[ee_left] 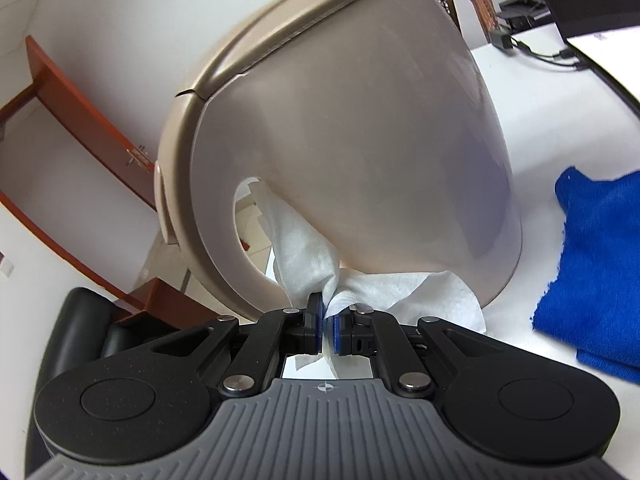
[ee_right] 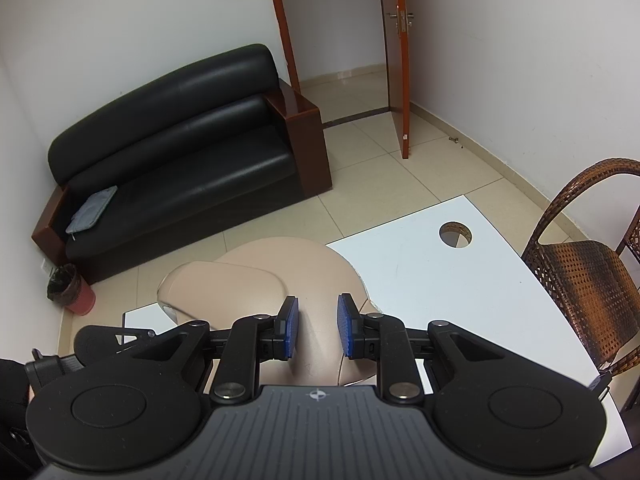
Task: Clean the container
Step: 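Keep rubbing the tissue inside the kettle with the left gripper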
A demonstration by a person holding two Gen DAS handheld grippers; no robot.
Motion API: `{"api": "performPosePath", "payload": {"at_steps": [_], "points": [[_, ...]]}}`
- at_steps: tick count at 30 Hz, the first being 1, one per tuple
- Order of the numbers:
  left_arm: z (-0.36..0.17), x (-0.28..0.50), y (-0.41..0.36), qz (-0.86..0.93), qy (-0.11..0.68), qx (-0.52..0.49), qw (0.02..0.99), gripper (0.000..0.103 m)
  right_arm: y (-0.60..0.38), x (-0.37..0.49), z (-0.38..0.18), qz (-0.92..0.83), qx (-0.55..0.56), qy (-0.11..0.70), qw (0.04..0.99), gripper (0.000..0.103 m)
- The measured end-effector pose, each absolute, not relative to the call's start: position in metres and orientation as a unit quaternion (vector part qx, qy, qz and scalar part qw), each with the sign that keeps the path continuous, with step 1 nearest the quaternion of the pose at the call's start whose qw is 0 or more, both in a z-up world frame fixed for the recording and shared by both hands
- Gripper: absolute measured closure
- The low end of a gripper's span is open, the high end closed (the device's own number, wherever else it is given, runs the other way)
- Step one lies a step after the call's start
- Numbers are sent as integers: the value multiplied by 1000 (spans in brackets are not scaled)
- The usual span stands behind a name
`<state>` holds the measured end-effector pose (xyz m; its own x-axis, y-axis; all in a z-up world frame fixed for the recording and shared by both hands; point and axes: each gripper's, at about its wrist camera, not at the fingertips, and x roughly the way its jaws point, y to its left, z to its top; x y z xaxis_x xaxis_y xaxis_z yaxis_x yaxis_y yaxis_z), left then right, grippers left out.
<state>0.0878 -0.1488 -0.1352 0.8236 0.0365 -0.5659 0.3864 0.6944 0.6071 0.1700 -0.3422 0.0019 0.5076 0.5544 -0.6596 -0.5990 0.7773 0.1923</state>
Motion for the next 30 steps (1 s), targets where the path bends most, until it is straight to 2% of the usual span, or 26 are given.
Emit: {"api": "performPosePath", "payload": {"at_steps": [12,30], "points": [[-153,94,-162,-104,270,400,870,96,-342,171,4,332,-34,369,868,80],[-136,92,-156,-103,268,389,875,96,-343,173,3,333,-33,369,867,80]]}}
